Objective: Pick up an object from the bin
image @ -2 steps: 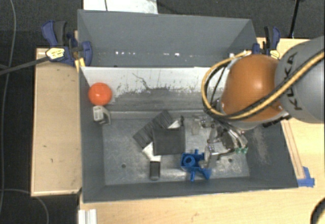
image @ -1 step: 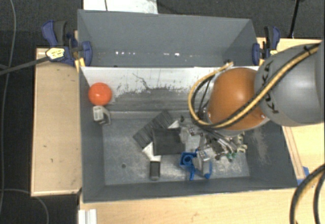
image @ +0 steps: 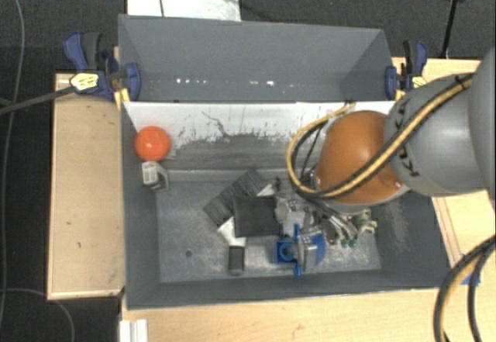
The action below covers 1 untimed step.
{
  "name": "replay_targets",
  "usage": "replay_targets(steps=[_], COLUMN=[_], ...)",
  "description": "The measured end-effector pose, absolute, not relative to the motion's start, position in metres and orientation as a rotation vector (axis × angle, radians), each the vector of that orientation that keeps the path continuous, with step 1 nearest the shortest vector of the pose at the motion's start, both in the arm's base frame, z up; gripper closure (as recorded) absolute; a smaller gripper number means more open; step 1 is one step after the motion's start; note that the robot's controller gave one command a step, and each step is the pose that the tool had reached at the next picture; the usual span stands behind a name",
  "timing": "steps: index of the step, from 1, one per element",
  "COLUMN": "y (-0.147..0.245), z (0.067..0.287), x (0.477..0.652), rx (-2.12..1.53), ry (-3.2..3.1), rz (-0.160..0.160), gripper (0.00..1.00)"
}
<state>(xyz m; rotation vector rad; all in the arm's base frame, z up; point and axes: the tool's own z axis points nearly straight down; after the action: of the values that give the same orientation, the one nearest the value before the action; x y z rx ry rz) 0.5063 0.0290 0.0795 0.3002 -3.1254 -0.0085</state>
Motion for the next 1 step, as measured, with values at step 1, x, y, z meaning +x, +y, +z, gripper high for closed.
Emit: replay_targets(steps=[1], y=[0.0314], z=[0.0795], x=[0.5144], rx=[-0.03], ry=[-3.147], rz=[-0.006], gripper=[0.0])
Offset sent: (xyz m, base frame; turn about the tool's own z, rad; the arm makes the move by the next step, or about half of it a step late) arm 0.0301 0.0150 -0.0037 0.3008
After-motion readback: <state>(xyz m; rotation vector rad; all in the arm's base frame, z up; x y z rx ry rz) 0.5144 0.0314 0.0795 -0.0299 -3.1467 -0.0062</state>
